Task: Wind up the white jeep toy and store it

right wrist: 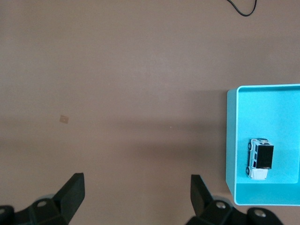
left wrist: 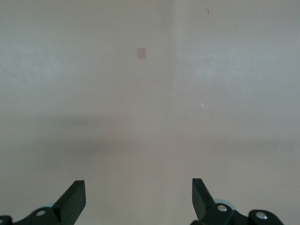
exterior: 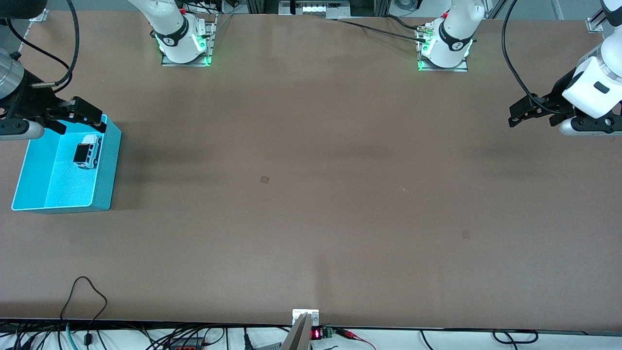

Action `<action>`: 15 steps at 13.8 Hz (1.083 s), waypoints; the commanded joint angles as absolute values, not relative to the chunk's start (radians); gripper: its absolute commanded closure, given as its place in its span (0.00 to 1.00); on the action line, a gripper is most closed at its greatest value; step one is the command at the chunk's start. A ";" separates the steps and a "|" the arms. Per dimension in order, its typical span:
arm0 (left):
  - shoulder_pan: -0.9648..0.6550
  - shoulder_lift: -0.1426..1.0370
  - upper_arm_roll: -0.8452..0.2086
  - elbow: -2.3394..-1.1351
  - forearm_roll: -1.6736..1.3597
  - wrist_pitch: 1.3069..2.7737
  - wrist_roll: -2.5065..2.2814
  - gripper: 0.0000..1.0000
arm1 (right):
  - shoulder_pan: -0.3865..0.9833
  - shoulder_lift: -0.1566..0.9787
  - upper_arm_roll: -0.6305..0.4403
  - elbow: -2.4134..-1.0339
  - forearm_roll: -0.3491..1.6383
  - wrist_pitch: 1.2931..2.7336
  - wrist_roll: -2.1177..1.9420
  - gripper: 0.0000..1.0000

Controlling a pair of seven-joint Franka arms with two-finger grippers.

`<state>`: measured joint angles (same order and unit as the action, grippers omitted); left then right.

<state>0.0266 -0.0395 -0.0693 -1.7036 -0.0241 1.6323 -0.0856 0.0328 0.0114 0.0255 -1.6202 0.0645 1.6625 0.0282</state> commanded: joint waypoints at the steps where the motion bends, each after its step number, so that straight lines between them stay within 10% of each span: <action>1: 0.028 -0.025 -0.069 -1.672 -0.034 1.608 -0.066 0.00 | 0.046 -0.047 0.017 -1.678 0.072 1.661 0.040 0.00; 15: 0.028 -0.026 -0.071 -1.672 -0.034 1.609 -0.066 0.00 | 0.035 -0.057 0.018 -1.658 0.049 1.660 0.005 0.00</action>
<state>0.0260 -0.0394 -0.0702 -1.7033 -0.0241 1.6318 -0.0856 0.0369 -0.0575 0.0201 -1.6713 0.0590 1.6667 0.0213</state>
